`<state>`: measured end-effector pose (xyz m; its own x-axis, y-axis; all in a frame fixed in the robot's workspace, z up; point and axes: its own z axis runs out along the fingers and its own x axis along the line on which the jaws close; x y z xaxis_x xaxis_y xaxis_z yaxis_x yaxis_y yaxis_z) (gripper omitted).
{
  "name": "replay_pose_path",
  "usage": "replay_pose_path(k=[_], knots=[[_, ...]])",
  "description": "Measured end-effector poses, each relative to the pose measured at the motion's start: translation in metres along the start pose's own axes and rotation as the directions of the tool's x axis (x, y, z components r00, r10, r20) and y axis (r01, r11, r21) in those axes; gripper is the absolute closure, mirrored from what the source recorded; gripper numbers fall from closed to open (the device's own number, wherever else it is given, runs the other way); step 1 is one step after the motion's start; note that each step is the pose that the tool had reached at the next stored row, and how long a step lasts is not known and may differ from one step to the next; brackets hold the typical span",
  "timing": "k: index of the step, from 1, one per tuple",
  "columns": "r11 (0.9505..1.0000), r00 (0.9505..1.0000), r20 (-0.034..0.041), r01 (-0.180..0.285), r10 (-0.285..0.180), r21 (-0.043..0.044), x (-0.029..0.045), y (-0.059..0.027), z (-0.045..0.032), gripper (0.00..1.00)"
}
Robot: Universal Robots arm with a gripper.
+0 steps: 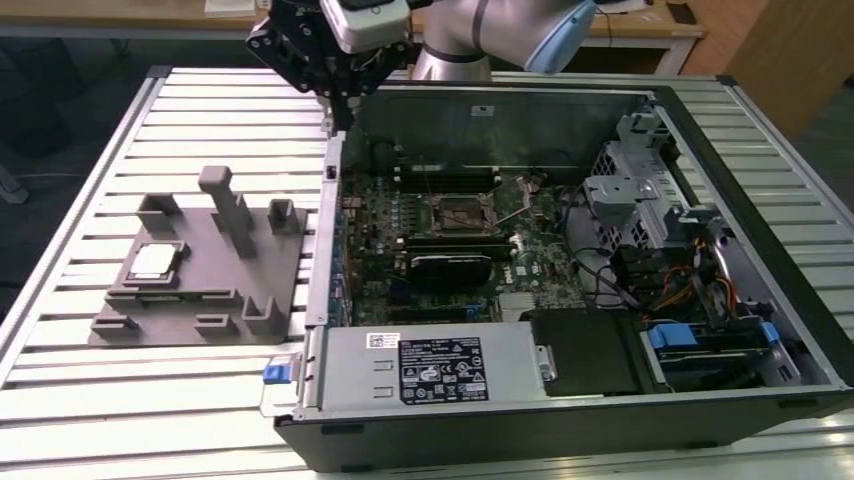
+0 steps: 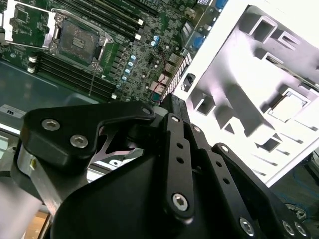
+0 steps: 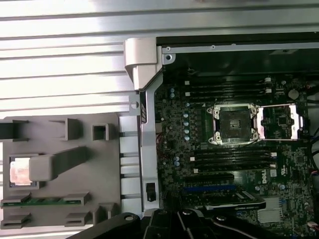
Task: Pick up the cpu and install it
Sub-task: 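Reach for the cpu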
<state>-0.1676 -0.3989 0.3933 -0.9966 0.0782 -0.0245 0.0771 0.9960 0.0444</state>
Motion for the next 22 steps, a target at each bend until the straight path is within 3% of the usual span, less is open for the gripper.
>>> replay_pose_path(k=[22], knots=[[1.0,1.0,0.0001,-0.002,0.002,0.0001,0.0236,-0.0018,-0.0007,0.89]])
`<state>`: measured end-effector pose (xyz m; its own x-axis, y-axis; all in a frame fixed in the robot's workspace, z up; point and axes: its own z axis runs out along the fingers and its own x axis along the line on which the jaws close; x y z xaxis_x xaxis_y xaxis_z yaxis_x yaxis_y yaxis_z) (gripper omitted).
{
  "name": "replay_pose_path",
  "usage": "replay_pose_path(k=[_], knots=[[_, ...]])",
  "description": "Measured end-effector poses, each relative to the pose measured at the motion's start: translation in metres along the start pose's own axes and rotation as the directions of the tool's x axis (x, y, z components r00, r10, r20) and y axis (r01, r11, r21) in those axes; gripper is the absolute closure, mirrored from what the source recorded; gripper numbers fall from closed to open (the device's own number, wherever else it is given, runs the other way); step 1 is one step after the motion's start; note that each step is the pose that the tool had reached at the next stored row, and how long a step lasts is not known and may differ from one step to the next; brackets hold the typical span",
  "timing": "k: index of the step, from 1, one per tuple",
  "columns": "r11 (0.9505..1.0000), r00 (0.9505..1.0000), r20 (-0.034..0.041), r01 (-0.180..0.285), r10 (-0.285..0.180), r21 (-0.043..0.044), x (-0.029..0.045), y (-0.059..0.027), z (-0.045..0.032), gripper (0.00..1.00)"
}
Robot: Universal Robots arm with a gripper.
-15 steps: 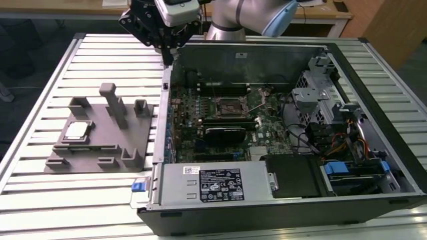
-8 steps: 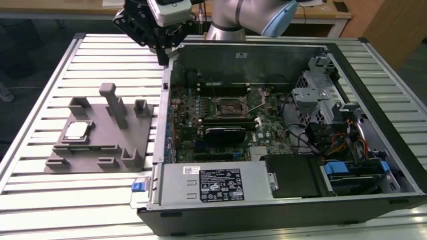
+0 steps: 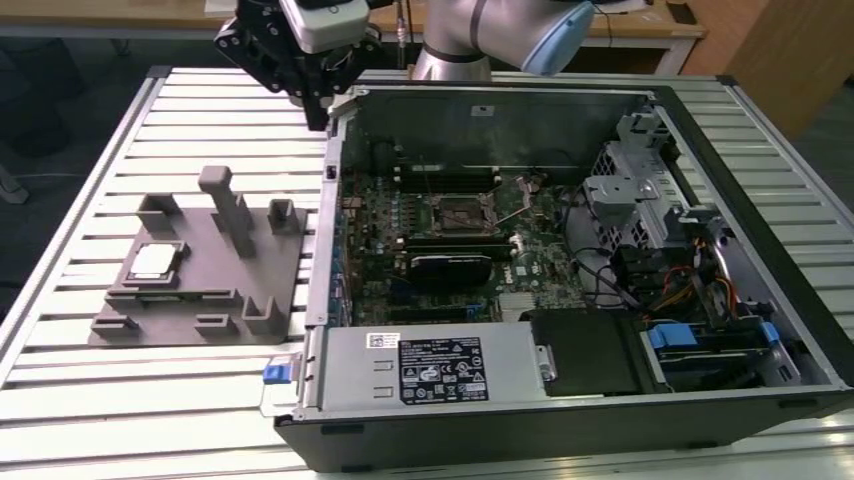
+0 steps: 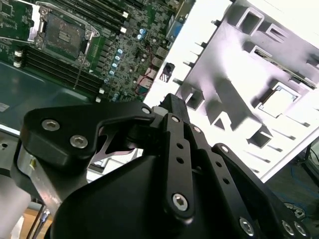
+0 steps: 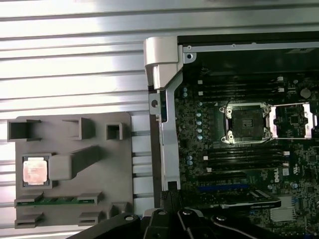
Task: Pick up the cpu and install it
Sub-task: 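Reach for the cpu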
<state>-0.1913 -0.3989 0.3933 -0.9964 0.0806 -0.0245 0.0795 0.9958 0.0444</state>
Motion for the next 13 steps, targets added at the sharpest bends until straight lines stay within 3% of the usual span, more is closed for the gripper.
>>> replay_pose_path(k=[13], knots=[[1.0,1.0,0.0001,-0.002,0.002,0.0,0.0154,-0.0012,-0.0004,0.89]])
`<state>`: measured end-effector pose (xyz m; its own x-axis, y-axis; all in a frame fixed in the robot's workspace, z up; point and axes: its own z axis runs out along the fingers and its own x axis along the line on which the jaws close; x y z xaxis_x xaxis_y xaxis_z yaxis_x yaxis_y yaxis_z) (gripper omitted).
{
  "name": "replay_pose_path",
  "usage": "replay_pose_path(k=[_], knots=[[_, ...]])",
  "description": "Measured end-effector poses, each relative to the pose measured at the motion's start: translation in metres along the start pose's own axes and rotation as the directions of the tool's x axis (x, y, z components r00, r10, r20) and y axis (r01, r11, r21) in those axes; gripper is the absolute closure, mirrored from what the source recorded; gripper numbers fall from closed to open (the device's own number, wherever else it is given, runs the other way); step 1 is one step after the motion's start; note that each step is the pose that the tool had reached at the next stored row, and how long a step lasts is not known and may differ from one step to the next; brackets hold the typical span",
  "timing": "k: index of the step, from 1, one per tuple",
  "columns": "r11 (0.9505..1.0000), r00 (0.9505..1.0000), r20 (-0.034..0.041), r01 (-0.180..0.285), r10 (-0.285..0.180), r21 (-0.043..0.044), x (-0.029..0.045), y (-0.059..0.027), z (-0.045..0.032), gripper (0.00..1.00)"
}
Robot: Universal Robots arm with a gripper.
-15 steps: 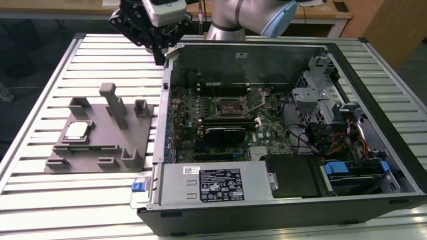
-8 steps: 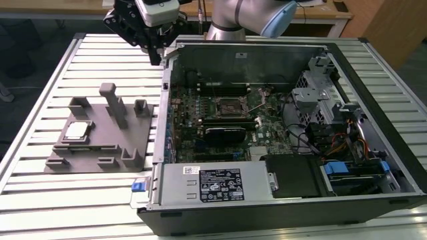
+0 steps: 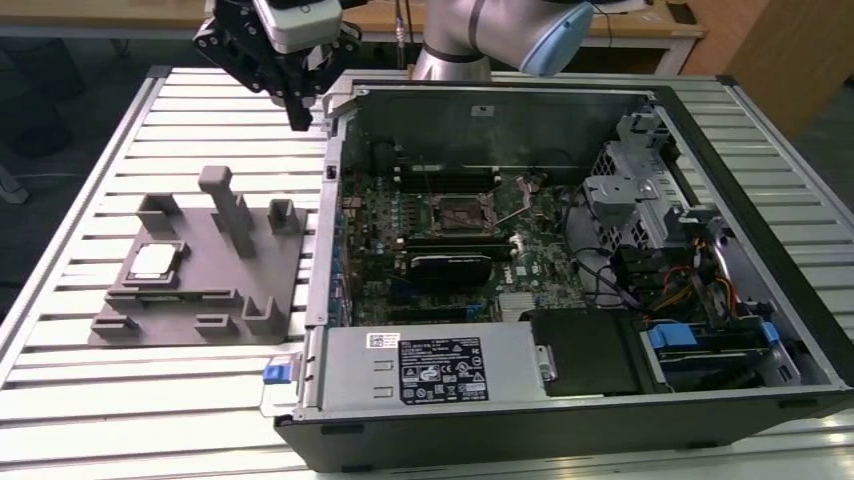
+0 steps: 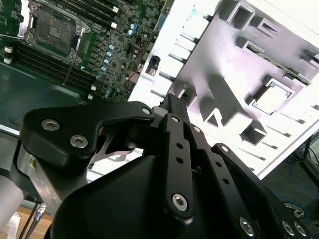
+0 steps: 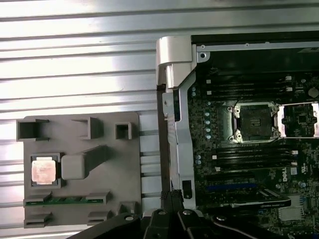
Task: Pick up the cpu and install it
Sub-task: 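Reach for the cpu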
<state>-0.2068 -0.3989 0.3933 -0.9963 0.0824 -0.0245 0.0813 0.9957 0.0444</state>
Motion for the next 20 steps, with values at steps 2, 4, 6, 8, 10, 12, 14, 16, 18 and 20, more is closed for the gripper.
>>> replay_pose_path(k=[2,4,6,8,10,12,14,16,18,20], knots=[[1.0,1.0,-0.0001,0.0,0.0,0.0001,0.0023,-0.0002,-0.0001,0.89],[1.0,1.0,-0.0001,-0.001,0.001,0.0001,0.0049,-0.0004,-0.0002,0.89],[1.0,1.0,0.0,-0.001,0.001,0.0001,0.0072,-0.0006,-0.0002,0.89],[1.0,1.0,0.0,-0.001,0.001,0.0001,0.0098,-0.0008,-0.0003,0.89],[1.0,1.0,0.0,-0.001,0.001,0.0001,0.0125,-0.001,-0.0004,0.89],[1.0,1.0,0.0001,-0.002,0.002,0.0001,0.0154,-0.0013,-0.0005,0.89],[1.0,1.0,0.0001,-0.002,0.002,0.0,0.0189,-0.0015,-0.0005,0.89],[1.0,1.0,0.0,-0.003,0.003,0.0002,0.0228,-0.0019,-0.0007,0.89],[1.0,1.0,0.0001,-0.003,0.003,0.0001,0.0268,-0.0022,-0.0008,0.89],[1.0,1.0,0.0001,-0.004,0.004,0.0002,0.0308,-0.0025,-0.0009,0.89]])
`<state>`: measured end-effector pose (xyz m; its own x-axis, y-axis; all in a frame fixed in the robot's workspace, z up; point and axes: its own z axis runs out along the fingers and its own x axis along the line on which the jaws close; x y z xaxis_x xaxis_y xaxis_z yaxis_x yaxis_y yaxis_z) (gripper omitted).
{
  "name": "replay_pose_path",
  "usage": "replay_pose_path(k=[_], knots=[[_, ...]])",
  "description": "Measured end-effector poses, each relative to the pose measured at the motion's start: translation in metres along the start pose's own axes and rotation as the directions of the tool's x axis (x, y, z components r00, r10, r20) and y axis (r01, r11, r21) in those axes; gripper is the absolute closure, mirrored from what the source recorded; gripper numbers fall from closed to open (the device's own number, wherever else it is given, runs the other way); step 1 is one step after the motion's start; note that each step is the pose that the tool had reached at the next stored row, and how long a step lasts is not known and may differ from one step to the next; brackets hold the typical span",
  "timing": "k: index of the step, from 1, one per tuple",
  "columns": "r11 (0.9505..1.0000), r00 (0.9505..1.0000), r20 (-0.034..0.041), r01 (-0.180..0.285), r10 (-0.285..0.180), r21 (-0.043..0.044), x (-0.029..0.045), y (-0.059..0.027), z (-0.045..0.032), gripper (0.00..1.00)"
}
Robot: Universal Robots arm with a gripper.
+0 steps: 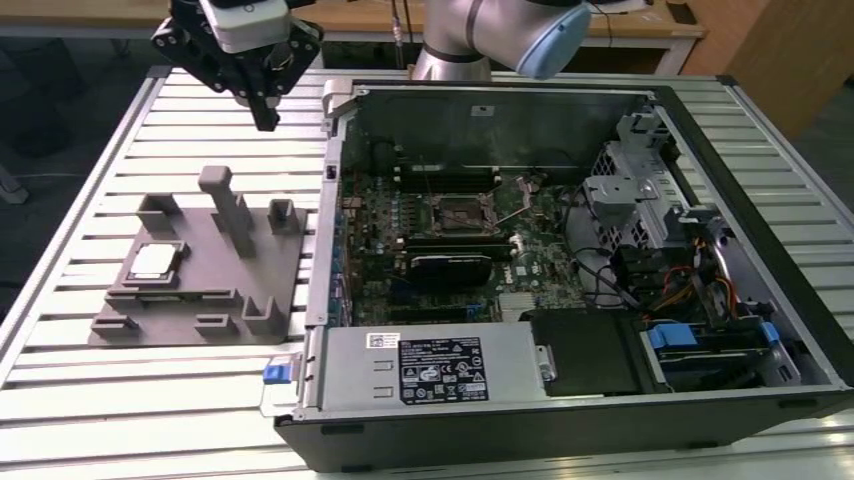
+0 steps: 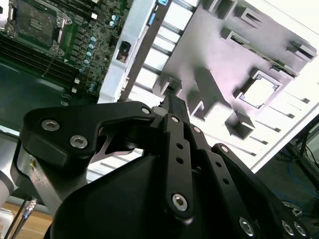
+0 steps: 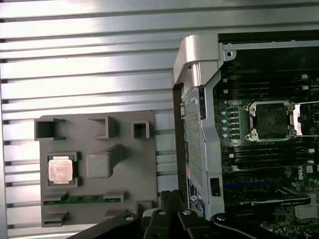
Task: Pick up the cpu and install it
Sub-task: 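Reach for the cpu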
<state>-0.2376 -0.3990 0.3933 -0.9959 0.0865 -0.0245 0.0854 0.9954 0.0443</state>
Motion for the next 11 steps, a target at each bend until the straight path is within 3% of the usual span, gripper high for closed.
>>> replay_pose_path(k=[11], knots=[[1.0,1.0,0.0001,-0.003,0.003,0.0001,0.0188,-0.0016,-0.0005,0.89]])
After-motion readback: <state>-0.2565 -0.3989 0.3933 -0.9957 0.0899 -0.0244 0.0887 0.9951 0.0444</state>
